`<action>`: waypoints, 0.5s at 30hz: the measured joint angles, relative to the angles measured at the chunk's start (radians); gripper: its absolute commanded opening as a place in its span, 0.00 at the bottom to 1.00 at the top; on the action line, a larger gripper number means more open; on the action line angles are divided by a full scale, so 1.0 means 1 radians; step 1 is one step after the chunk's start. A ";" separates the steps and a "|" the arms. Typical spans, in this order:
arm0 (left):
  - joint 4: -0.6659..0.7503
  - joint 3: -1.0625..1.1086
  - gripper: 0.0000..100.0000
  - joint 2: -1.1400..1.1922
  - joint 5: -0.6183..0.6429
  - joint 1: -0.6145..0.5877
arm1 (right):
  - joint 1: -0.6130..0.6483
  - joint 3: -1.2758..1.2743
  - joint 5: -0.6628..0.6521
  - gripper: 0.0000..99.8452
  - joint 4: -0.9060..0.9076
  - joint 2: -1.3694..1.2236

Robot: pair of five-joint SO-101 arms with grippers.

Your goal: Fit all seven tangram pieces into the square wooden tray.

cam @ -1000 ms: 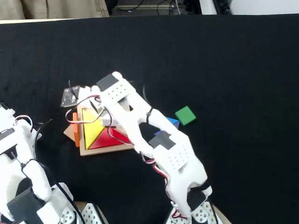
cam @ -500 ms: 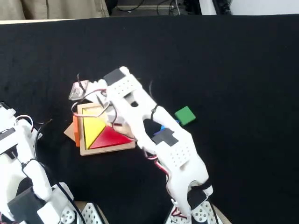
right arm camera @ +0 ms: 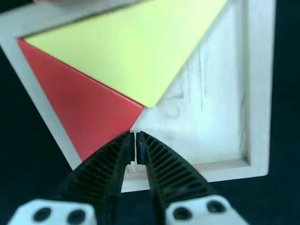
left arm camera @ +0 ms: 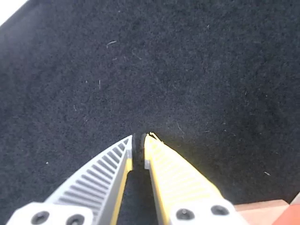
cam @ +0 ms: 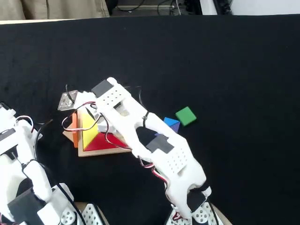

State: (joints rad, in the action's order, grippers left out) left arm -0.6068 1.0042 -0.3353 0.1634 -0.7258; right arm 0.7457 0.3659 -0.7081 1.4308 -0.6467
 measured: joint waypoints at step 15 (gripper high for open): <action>0.000 0.000 0.07 0.000 0.000 0.000 | 0.006 -0.011 0.005 0.01 -0.181 -0.040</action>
State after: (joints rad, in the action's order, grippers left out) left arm -0.6068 1.0042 -0.3353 0.1634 -0.7258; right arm 0.7518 0.3552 -0.7035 1.2497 -0.6866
